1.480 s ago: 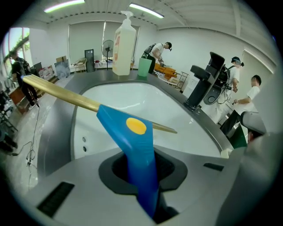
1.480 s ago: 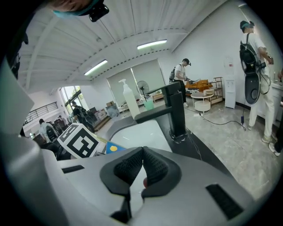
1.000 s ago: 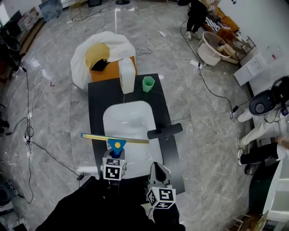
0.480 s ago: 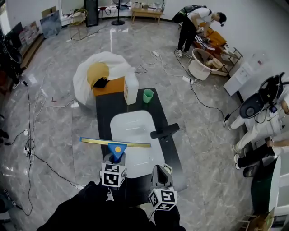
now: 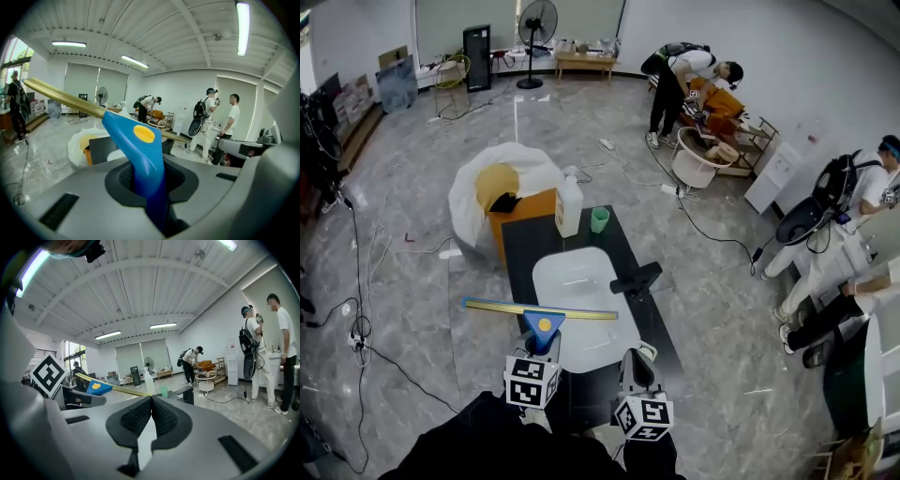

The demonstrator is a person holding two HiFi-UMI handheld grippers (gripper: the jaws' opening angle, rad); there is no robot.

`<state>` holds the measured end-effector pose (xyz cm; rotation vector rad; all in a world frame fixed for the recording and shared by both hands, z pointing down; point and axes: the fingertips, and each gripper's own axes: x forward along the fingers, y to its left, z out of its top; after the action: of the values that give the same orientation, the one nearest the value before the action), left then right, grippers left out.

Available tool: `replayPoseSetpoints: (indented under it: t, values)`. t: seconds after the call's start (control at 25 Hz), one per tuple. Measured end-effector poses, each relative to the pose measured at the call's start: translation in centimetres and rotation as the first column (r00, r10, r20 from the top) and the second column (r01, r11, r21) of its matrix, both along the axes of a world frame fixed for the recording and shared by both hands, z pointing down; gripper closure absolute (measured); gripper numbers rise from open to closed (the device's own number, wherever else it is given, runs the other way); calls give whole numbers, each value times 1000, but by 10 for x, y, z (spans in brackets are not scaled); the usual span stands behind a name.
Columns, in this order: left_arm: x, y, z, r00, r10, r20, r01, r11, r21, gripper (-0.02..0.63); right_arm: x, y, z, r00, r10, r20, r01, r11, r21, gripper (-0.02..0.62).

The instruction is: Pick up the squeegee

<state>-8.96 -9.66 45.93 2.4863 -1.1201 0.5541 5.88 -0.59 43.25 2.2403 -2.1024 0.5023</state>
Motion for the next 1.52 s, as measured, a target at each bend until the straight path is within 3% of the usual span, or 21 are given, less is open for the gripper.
replayPoseSetpoints:
  t: [0.68,1.52]
  values:
    - [-40,77,-43,994,101,-37,-97,991,97,539,-35,66,-19,998,55,-36,-53,998,39,580]
    - [-48,105,-50,991,120,-54,-113,986,120,539,-44,93,-18,995,73,-61,-71,997,28,580]
